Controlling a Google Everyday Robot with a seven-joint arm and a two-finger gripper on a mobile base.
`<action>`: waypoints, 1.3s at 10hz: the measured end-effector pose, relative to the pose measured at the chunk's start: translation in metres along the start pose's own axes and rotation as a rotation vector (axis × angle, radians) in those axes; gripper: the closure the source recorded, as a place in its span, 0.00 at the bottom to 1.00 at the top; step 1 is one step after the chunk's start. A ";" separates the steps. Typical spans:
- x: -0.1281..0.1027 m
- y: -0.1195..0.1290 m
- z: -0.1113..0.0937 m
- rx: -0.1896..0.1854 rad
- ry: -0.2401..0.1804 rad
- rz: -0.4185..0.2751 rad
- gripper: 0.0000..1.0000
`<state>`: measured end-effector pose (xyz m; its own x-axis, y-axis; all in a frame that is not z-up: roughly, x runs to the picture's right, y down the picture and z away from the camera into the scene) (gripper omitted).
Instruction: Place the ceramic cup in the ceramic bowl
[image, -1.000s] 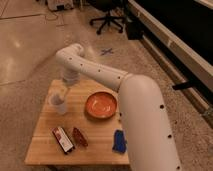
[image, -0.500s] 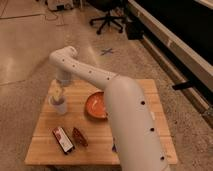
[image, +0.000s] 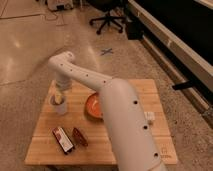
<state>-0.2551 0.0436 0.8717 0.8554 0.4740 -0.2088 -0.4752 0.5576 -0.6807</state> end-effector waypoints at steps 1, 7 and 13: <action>0.002 0.005 0.002 -0.024 0.005 -0.015 0.63; 0.017 -0.018 -0.032 -0.085 -0.042 -0.023 1.00; 0.073 -0.105 -0.102 -0.036 -0.134 0.119 1.00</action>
<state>-0.1219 -0.0503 0.8565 0.7571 0.6232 -0.1961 -0.5621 0.4684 -0.6817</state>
